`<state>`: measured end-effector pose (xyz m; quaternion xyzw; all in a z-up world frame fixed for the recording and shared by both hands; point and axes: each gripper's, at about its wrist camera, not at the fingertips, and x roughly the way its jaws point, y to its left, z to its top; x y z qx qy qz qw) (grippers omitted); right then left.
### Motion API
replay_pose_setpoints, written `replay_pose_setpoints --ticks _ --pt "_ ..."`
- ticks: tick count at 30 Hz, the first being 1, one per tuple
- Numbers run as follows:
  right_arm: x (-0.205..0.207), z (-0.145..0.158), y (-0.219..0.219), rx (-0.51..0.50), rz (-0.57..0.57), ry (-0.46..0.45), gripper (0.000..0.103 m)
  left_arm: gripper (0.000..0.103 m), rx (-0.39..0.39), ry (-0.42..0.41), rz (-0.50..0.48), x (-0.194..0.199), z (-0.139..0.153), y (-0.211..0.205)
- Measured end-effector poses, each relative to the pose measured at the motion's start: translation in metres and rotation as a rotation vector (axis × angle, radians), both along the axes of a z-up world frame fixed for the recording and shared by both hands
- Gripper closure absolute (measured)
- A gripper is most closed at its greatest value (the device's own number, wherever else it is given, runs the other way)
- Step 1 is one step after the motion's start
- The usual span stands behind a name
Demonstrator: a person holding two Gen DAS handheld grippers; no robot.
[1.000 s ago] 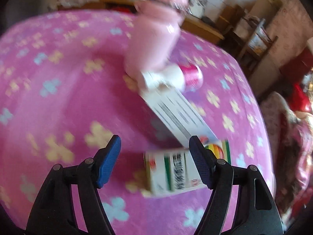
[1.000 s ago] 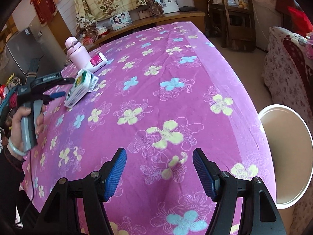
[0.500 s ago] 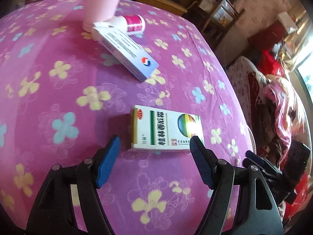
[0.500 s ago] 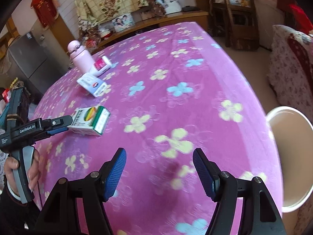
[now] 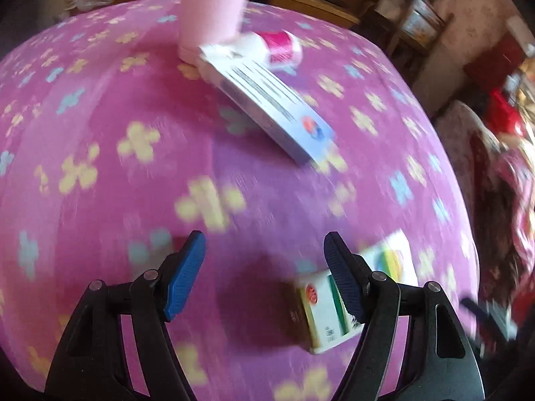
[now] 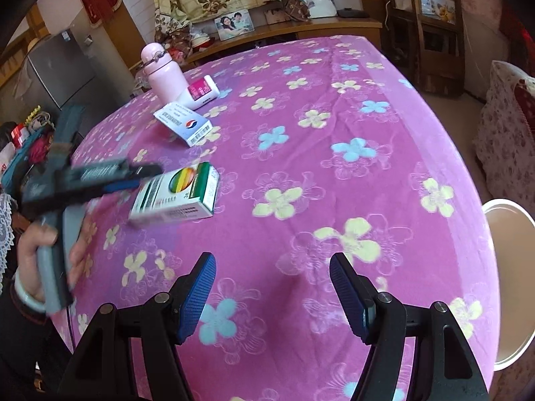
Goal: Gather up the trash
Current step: 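Grasp the rainbow medicine box with the right tool while the left tool reaches the white tablet box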
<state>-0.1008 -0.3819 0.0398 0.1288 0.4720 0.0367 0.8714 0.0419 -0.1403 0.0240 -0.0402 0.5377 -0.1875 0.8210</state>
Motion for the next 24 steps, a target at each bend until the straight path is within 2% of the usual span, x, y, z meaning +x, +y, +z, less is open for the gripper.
replay_pose_setpoints --ticks 5,8,11,15,20,22,24 --pt "-0.002 0.0 -0.011 0.035 -0.049 -0.006 0.035 0.031 -0.05 0.038 -0.141 -0.055 0.002 -0.009" --pt "0.0 0.002 -0.007 0.075 -0.04 -0.009 0.035 0.031 -0.064 0.01 -0.128 -0.061 0.008 -0.005" --pt "0.005 0.004 0.002 0.055 -0.007 -0.002 0.035 0.031 -0.07 -0.016 -0.038 -0.039 0.016 0.004" --pt "0.007 0.008 0.004 0.058 -0.014 -0.025 0.034 0.031 -0.146 -0.084 0.164 0.001 0.031 0.017" --pt "0.006 0.0 0.001 0.068 -0.01 -0.009 0.032 0.03 -0.192 -0.047 0.34 0.05 0.015 0.006" --pt "0.005 -0.002 -0.001 0.069 -0.006 -0.01 0.032 0.03 -0.169 -0.042 0.387 0.065 0.007 -0.003" --pt "0.004 -0.005 -0.004 0.073 -0.003 -0.008 0.032 0.03 -0.11 -0.055 0.417 0.075 0.003 -0.016"
